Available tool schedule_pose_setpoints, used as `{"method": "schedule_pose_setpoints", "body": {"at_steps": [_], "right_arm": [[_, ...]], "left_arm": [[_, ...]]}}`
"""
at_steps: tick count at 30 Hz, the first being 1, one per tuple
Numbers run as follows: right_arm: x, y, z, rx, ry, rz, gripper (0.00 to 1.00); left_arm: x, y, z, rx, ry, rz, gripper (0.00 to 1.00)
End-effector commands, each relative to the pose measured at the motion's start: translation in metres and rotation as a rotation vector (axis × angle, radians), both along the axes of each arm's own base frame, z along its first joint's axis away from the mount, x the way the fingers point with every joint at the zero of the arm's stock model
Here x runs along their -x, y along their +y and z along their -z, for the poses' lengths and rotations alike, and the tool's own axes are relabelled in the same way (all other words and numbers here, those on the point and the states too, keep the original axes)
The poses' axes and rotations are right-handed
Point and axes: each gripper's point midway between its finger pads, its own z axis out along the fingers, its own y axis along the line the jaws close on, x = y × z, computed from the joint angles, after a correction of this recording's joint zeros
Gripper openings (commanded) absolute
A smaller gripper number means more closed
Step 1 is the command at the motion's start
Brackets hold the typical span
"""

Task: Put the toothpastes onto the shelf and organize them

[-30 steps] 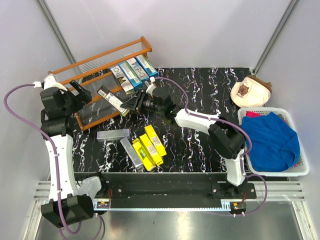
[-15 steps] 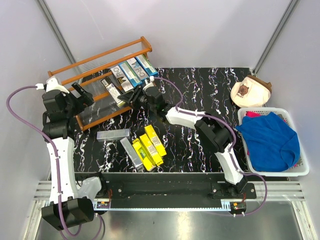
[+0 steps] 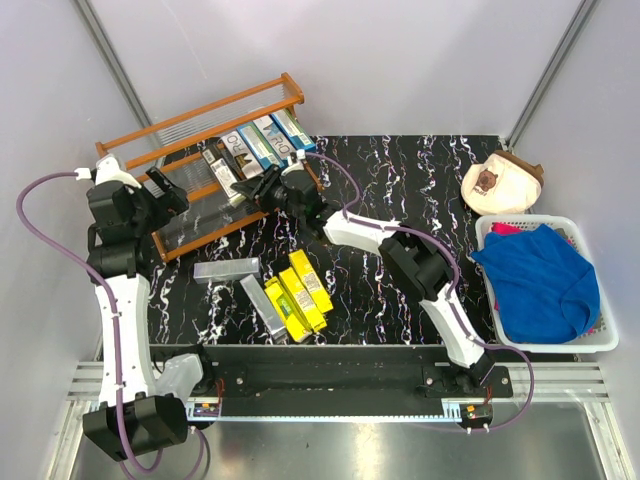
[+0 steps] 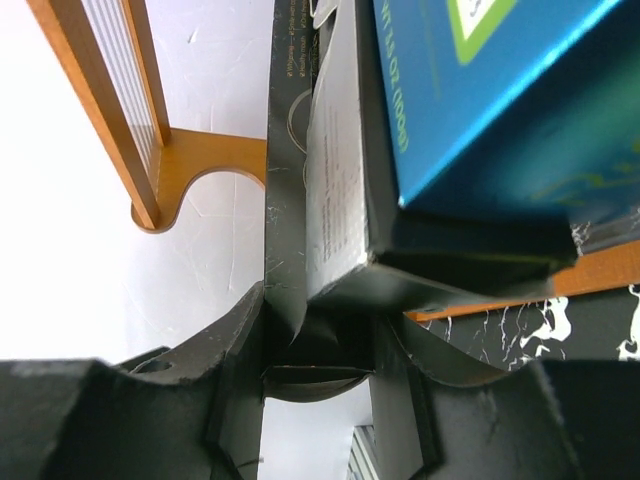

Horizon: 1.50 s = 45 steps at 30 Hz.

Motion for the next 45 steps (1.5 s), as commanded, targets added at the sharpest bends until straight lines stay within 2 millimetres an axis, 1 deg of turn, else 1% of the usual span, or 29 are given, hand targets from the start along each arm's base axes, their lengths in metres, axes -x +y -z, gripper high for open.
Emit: {"method": "schedule_pose_setpoints", "body": {"at_steps": [1, 4, 8, 13, 16, 17, 19, 21, 22, 24, 33, 34, 35, 38, 40, 41, 45], "right_arm": [[-0.017, 0.003, -0.037, -0.101, -0.040, 0.043, 0.24], [-0.024, 0.003, -0.036, -0.103, -0.025, 0.051, 0.25], [-0.035, 0.000, -0.030, -0.096, -0.007, 0.067, 0.26], [-0.039, -0.002, -0.029, -0.101, 0.000, 0.081, 0.30], [-0.040, -0.002, -0.030, -0.103, -0.002, 0.081, 0.37], [-0.038, -0.001, -0.030, -0.103, -0.002, 0.076, 0.46], [-0.039, -0.001, -0.029, -0.099, 0.000, 0.078, 0.52], [-0.038, -0.001, -0.033, -0.100, -0.005, 0.075, 0.60], [-0.039, -0.001, -0.030, -0.095, -0.002, 0.076, 0.63], [-0.038, -0.002, -0.033, -0.097, -0.004, 0.075, 0.67], [-0.034, -0.004, -0.044, -0.097, -0.023, 0.066, 0.79], [-0.034, -0.004, -0.045, -0.095, -0.025, 0.065, 0.83], [-0.033, -0.004, -0.046, -0.093, -0.028, 0.065, 0.84], [-0.031, -0.007, -0.052, -0.091, -0.038, 0.066, 0.86], [-0.030, -0.009, -0.051, -0.083, -0.038, 0.065, 0.88], [-0.029, -0.010, -0.055, -0.086, -0.042, 0.065, 0.88], [-0.024, -0.014, -0.054, -0.069, -0.039, 0.062, 0.90]], "left_arm": [[-0.003, -0.004, -0.009, -0.028, -0.050, 0.034, 0.99], [-0.003, -0.004, -0.007, -0.025, -0.046, 0.035, 0.99], [-0.004, -0.006, -0.006, -0.022, -0.043, 0.042, 0.99], [-0.004, -0.006, -0.004, -0.020, -0.040, 0.041, 0.99], [-0.005, -0.007, -0.003, -0.016, -0.040, 0.047, 0.99], [-0.004, -0.007, -0.002, -0.013, -0.039, 0.044, 0.99], [-0.005, -0.007, -0.002, -0.012, -0.039, 0.047, 0.99], [-0.005, -0.008, -0.002, -0.010, -0.039, 0.048, 0.99], [-0.005, -0.008, -0.002, -0.011, -0.039, 0.050, 0.99], [-0.005, -0.008, -0.001, -0.009, -0.038, 0.049, 0.99], [-0.005, -0.009, -0.002, -0.008, -0.044, 0.053, 0.99], [-0.004, -0.008, -0.001, -0.009, -0.043, 0.051, 0.99], [-0.005, -0.009, -0.001, -0.008, -0.041, 0.055, 0.99], [-0.005, -0.009, 0.000, -0.006, -0.040, 0.053, 0.99], [-0.005, -0.009, 0.000, -0.006, -0.041, 0.054, 0.99], [-0.005, -0.009, 0.000, -0.004, -0.040, 0.052, 0.99], [-0.005, -0.008, 0.001, -0.006, -0.040, 0.051, 0.99]]}}
